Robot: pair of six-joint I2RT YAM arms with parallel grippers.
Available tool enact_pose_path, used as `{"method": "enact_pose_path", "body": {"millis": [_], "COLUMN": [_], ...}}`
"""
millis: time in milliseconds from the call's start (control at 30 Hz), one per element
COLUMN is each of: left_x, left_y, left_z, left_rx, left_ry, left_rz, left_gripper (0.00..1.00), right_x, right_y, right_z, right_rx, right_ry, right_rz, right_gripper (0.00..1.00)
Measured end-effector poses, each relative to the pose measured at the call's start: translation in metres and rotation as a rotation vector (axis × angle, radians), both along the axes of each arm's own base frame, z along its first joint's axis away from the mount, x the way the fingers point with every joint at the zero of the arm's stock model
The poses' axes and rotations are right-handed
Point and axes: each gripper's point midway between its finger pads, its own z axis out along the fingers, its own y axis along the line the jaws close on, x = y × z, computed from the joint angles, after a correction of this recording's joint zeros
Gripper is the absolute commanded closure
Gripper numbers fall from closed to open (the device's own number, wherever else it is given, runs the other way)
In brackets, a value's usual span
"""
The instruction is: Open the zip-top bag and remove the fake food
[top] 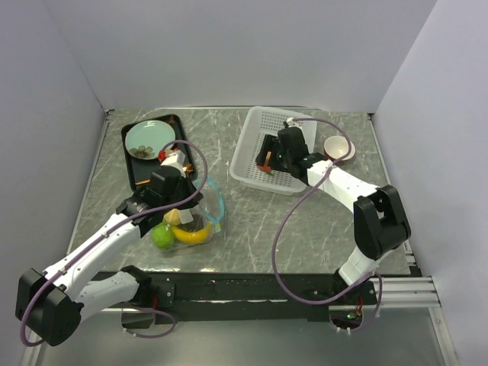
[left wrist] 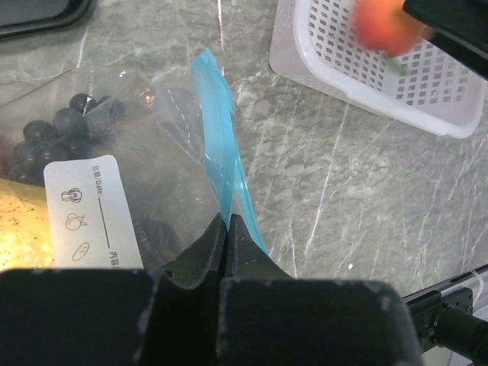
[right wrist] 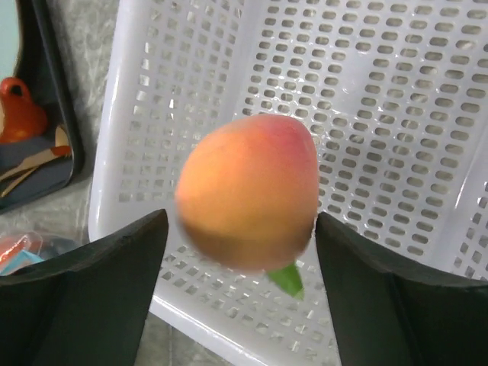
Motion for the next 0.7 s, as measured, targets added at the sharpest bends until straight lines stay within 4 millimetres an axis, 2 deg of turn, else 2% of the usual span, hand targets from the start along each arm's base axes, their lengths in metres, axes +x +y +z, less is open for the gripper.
{"method": "enact_pose_path", "body": {"millis": [200, 300, 333, 367, 400, 500, 600, 633, 700], "left_x": [0.001, 0.000, 0.000, -0.001, -0.001, -0.003, -0.004, -0.005, -0.006], "left_y": [-0.005, -0.006, -0.006, -0.007, -0.007, -0.007, -0.007, -0.007, -0.006], "left_z": [0.002, 0.002, 0.002, 0.003, 0.004, 0.009, 0.016, 0.018, 0.023], "left_rx": [-0.017, -0.023, -0.025, -0.028, -0.031, -0.043, -0.063, -0.069, -0.082], "left_ry": [-0.002, -0.001, 0.000, -0.001, -0.002, -0.013, -0.026, -0.032, -0.045], "left_rz": [-0.015, -0.019, -0.021, -0.024, -0.025, -0.029, -0.023, -0.022, -0.019], "left_gripper": [0.93, 0.93, 0.93, 0.93, 0.94, 0.93, 0.93, 0.93, 0.93], "right_x": [-0.007, -0.021, -0.028, -0.036, -0.046, -0.075, -0.103, -0.110, -0.118], "right_y": [-0.004, 0.004, 0.009, 0.018, 0.029, 0.075, 0.126, 0.142, 0.159], "right_z": [0.002, 0.018, 0.027, 0.035, 0.042, 0.055, 0.045, 0.035, 0.014], "right_rx": [-0.048, -0.026, -0.008, 0.015, 0.040, 0.112, 0.166, 0.178, 0.192], "right_ry": [0.001, -0.028, -0.048, -0.066, -0.080, -0.100, -0.051, -0.024, 0.034], "right_rz": [0.010, 0.045, 0.063, 0.091, 0.129, 0.260, 0.408, 0.449, 0.494], "right_gripper": [0.07, 0.16, 0.22, 0.37, 0.44, 0.52, 0.55, 0.56, 0.55]}}
